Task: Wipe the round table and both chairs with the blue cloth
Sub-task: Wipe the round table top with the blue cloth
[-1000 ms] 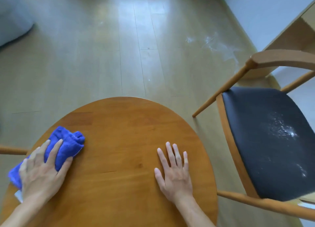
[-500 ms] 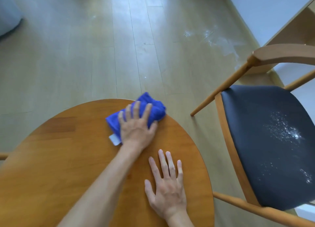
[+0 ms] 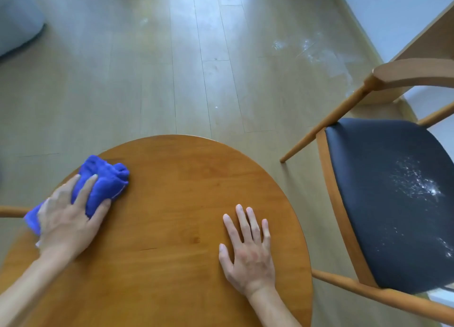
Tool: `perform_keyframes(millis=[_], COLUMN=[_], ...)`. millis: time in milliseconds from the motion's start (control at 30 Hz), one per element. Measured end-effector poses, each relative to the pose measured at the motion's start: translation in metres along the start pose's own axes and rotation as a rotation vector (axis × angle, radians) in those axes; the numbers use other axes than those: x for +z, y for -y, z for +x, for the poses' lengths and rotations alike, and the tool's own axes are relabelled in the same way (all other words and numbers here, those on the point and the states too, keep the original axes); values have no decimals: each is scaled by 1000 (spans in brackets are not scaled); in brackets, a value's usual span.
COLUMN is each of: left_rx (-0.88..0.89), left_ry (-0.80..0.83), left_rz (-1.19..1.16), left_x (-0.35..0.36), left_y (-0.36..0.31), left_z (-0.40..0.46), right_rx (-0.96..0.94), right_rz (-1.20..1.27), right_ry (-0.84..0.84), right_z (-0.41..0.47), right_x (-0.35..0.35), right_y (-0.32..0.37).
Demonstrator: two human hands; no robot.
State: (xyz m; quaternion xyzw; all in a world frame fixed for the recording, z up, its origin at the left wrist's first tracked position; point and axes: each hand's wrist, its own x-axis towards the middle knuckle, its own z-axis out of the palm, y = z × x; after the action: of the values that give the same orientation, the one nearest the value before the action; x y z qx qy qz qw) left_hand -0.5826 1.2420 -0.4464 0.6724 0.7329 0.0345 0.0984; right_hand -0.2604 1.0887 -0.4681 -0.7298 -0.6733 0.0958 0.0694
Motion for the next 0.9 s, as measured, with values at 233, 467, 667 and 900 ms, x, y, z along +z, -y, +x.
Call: perform_keyframes(millis=[233,467,667,900], left_rx=[-250,-14,-66,-45], left_ry=[73,150,105,28], left_rz=[-135,-62,-114,-88], left_x=[2,14,12,42], left_y=[-62,-103,-100,-166], left_z=[-107,-187,-182,-133], right_rx=[14,51,22,30], right_rz=[67,110,90,38], right_ry=[19,21,104,71], right_z=[-3,-40,-162,-176], right_x=[-1,-24,-10,10], right_y=[0,6,30,32])
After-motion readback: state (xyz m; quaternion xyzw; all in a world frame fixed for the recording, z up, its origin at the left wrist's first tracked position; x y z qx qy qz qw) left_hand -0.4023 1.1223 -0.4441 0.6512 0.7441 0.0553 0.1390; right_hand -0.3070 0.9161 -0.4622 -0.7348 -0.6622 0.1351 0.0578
